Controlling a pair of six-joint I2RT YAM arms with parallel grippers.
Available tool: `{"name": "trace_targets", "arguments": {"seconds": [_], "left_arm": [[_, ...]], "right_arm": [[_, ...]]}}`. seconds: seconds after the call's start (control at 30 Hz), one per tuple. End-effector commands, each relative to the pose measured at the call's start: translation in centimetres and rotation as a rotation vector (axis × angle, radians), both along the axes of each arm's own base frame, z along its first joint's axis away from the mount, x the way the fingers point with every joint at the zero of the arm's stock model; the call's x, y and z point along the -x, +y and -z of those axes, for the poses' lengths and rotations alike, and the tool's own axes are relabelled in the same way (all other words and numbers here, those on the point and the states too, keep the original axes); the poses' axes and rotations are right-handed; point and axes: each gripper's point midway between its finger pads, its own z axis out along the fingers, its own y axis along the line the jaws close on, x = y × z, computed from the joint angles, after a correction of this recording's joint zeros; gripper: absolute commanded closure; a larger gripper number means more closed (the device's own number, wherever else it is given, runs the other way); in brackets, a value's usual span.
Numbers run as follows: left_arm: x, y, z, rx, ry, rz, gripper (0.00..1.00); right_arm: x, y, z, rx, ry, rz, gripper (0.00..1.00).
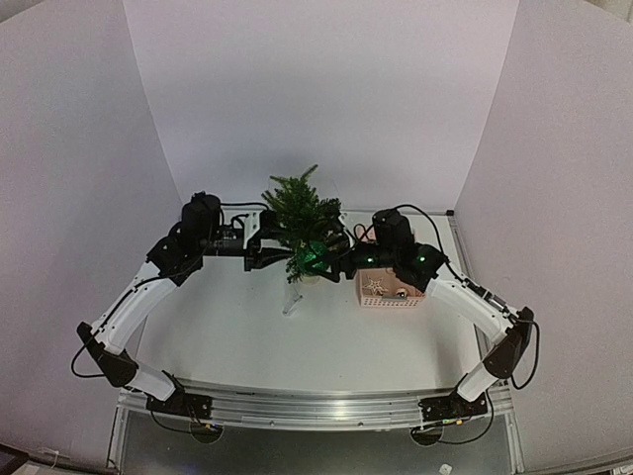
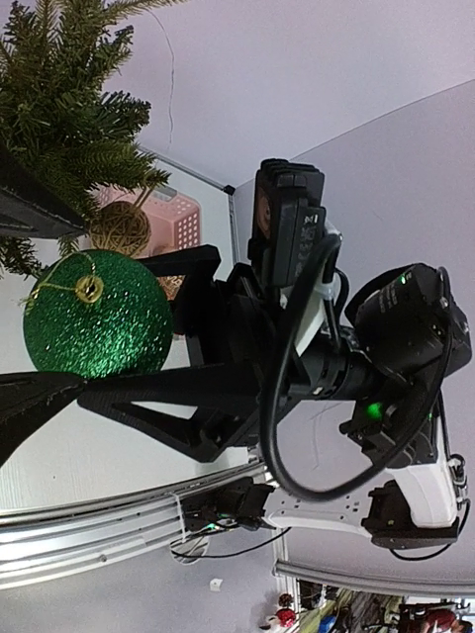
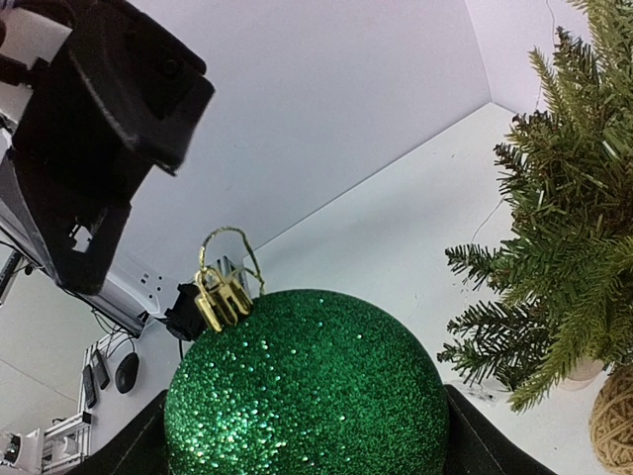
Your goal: Decorate the small christmas tree
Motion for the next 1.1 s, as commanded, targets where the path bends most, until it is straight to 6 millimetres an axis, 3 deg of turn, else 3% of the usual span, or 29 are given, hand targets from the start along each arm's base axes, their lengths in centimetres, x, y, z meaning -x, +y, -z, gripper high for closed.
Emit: {"name": "trace_targets", "arguments": {"seconds": [0.0, 0.37, 0.77, 1.07], "left_arm": [[-0.6, -0.3, -1.8, 0.023, 0.016, -0.019, 0.55], [-0.1, -0.5, -0.6, -0.03, 0.029, 0.028, 0.65], [0.1, -0.7, 0.4, -0.066, 0.027, 0.071, 0.63], [0.4, -0.6, 0.0, -0.056, 0.029, 0.076, 0.79]], "right_arm": [[0.7, 0.5, -2.3, -0.05, -0.036, -0.04, 0.62], [1.0, 0.5, -2.1, -0.045, -0.042, -0.057, 0.62], [1.6, 0.2, -2.1, -0.041, -0.073, -0.086, 0.62], [1.6, 0.0, -1.8, -0.034, -0.07, -0.076, 0.62]]}}
